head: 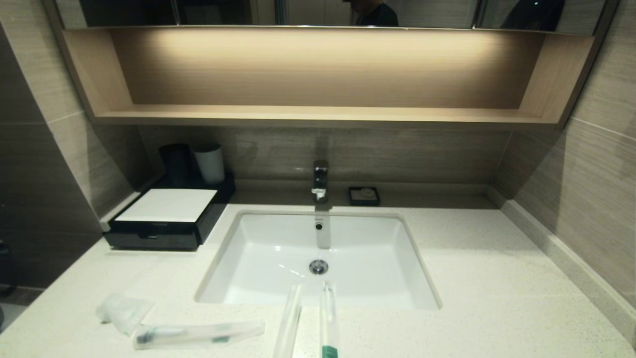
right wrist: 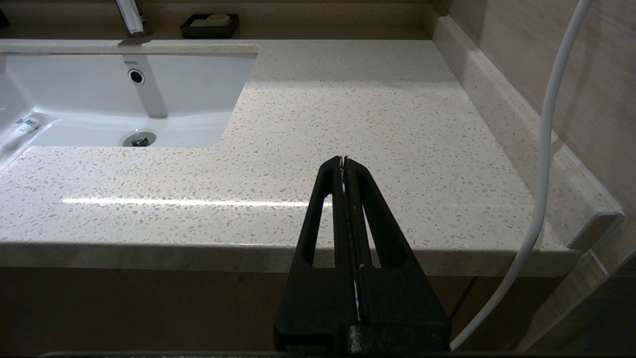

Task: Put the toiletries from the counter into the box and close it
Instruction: Open the drawer

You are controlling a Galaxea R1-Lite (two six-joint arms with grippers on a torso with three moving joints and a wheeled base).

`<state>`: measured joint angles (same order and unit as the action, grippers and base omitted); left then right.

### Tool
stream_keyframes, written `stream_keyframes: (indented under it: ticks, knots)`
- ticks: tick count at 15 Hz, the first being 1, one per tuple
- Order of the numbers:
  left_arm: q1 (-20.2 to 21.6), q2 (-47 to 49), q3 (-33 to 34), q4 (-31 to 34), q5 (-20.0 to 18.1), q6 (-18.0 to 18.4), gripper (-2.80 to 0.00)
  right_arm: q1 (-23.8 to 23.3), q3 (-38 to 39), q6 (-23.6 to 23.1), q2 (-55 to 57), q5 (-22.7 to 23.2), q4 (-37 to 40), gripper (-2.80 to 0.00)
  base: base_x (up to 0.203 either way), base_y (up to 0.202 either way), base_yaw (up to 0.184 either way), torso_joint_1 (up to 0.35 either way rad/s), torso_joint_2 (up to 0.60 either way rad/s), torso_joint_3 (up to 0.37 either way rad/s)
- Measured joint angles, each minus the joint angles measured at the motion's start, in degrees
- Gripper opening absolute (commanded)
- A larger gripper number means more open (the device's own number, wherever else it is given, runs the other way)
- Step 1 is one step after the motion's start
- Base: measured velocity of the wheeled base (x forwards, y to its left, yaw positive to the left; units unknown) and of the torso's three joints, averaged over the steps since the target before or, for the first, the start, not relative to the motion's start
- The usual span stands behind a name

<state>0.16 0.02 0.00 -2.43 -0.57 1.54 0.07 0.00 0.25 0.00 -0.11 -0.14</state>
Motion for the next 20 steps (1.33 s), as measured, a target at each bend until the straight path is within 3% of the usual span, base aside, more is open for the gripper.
stream_keyframes:
  ticks: [20]
  knots:
    - [0.0,0.0,0.0,0.0,0.2,0.1,-2.80,0.0,0.0,0.0,0.0,0.0,0.0,-2.80,0.000,0.000,0.000,0.000,0.00,0.000]
